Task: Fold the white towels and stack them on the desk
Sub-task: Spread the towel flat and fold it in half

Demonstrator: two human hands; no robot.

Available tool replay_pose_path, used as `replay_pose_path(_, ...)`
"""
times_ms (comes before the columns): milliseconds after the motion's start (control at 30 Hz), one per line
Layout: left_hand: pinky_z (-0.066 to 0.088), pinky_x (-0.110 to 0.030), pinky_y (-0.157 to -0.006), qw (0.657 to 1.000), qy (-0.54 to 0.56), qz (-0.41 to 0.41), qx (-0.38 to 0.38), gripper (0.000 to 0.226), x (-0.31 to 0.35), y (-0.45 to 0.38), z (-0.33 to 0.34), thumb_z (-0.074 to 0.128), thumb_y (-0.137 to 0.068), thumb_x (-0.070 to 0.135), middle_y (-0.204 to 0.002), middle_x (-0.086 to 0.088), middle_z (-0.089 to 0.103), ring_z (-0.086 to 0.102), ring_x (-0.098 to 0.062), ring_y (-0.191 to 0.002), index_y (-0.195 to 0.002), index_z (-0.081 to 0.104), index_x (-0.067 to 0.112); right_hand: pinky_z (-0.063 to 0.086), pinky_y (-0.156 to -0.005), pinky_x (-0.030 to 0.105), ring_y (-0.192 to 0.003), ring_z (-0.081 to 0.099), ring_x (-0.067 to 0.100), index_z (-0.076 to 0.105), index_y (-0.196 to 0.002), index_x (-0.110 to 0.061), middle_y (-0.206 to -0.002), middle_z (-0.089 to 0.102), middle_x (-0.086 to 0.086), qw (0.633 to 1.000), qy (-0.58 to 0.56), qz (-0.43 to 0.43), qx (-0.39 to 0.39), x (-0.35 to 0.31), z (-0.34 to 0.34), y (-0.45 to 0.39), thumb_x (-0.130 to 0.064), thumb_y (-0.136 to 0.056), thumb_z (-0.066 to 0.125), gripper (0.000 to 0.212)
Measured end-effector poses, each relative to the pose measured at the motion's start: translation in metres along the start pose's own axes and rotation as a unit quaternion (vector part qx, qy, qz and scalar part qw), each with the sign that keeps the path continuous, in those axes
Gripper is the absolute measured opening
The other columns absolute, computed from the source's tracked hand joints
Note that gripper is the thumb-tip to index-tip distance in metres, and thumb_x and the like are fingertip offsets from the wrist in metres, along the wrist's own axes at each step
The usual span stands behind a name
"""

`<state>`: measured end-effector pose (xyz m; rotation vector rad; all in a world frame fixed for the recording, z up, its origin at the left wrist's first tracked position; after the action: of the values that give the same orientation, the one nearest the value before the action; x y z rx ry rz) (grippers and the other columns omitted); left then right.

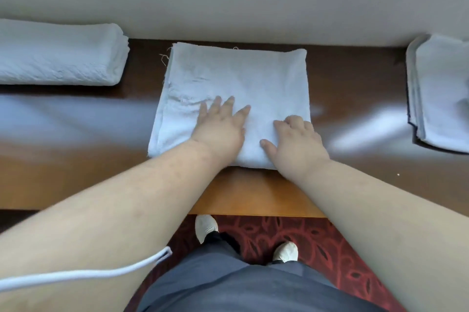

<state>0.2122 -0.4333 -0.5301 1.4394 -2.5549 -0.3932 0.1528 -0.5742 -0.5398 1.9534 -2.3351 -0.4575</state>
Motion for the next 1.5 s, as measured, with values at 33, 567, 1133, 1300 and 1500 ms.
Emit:
replay_pose_path(33,0.005,-0.052,-0.119,0.999,0.005,0.027,0.039,0.056,0.012,0.009,0.004,0.026,-0.101,0.038,-0.163,-0.007,0.009,0.006,-0.03,-0.149,-0.155,0.011,0.032,0.03,-0.11,0.043,-0.139,0.028,0.028,0.036,-0.148,-0.02,-0.153,0.031,0.006,0.999,-0.009,-0.03,0.019,-0.006,0.0,0.003,-0.054,-0.097,0.038,0.061)
replay_pose_path(567,0.038,-0.042,-0.098,0.859,0.283,-0.4,0.149,0.065,-0.149,0.09,0.058,0.048,-0.088,0.06,-0.135,-0.013,0.05,0.048,-0.034,-0.121,-0.138,0.044,0.018,0.026,-0.116,0.039,-0.14,0.03,0.023,0.044,-0.143,-0.026,-0.153,0.034,0.005,0.964,-0.221,0.06,0.138,0.045,0.005,0.024,-0.042,-0.093,0.054,0.053)
replay_pose_path(1133,0.039,-0.041,-0.085,0.827,0.311,-0.452,0.122,0.051,-0.139,0.09,0.067,0.05,-0.093,0.051,-0.124,-0.012,0.053,0.051,-0.035,-0.107,-0.124,0.035,0.013,0.042,-0.081,0.036,-0.098,0.054,0.027,0.038,-0.133,-0.027,-0.137,0.04,0.006,0.948,-0.263,0.162,0.08,0.077,0.011,0.009,-0.025,-0.098,0.051,0.038)
replay_pose_path(1300,0.008,-0.033,-0.116,0.933,0.169,-0.257,0.19,0.068,-0.079,0.036,0.008,0.046,-0.093,0.021,-0.161,0.003,0.013,0.013,-0.018,-0.145,-0.152,0.016,0.034,0.02,-0.115,0.04,-0.144,0.018,0.025,0.04,-0.143,-0.026,-0.156,0.027,0.0,0.979,-0.145,0.014,0.145,0.024,-0.019,-0.01,-0.021,-0.088,0.053,0.057)
replay_pose_path(1500,-0.004,-0.049,-0.119,0.995,0.062,-0.081,0.024,0.068,-0.06,-0.015,0.042,0.022,-0.095,0.061,-0.164,0.004,-0.003,-0.005,-0.017,-0.149,-0.154,0.007,0.033,0.012,-0.12,0.045,-0.15,0.007,0.022,0.025,-0.153,-0.027,-0.163,0.016,0.002,0.999,0.006,-0.044,-0.001,0.019,0.015,-0.044,-0.059,-0.096,0.027,0.065)
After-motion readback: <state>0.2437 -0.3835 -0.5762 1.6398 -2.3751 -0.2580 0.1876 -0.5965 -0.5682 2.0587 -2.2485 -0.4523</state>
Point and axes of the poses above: each hand's wrist, its own y-axis away from the middle knuckle, its own z-axis out of the palm, x = y × z, the point moved 8 cm from there along -y, towards the middle knuckle
